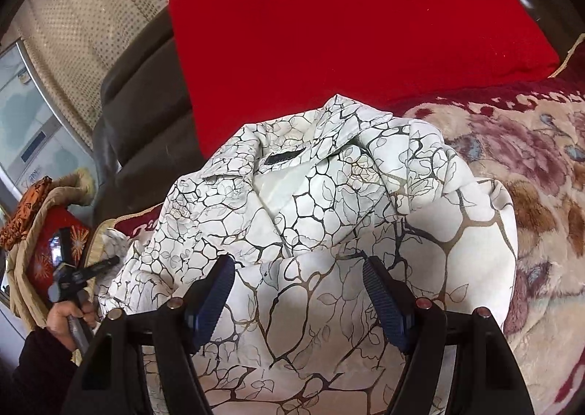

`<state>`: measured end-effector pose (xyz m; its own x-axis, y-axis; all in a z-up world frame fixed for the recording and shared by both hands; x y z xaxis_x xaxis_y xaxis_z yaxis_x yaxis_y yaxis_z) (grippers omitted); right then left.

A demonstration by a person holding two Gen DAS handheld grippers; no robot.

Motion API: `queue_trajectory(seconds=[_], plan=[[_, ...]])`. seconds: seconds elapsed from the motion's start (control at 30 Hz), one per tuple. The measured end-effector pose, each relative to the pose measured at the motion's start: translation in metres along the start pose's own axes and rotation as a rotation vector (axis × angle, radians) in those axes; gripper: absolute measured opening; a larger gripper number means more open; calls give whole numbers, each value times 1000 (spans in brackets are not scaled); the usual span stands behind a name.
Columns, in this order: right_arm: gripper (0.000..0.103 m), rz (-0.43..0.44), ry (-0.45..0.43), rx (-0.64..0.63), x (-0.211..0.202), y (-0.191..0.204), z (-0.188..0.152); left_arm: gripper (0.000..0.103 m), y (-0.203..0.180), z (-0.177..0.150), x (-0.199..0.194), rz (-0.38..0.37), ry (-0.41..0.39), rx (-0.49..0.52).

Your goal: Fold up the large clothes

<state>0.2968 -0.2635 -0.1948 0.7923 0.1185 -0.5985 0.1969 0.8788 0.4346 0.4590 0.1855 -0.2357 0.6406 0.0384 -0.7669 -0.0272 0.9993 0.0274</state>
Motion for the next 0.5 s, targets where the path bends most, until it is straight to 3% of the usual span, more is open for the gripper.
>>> queue_trajectory(seconds=[0.27, 0.5], plan=[[76, 6, -37, 82, -15, -22, 9, 15, -29, 13, -91, -159, -96, 45], [76, 16, -75, 144, -32, -42, 16, 14, -133, 3, -187, -391, -155, 162]])
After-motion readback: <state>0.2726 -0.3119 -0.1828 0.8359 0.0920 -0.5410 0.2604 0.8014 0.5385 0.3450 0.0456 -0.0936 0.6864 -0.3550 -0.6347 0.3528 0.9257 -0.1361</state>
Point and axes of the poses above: each gripper's, at about its wrist camera, not at the fingertips, and x roughly the way its jaws point, y to its left, z to its top, the point moved 6 cm from there along x, roughly the way its jaws point, and after that the axes turned 2 degrees about z, right-handed, at the moved point
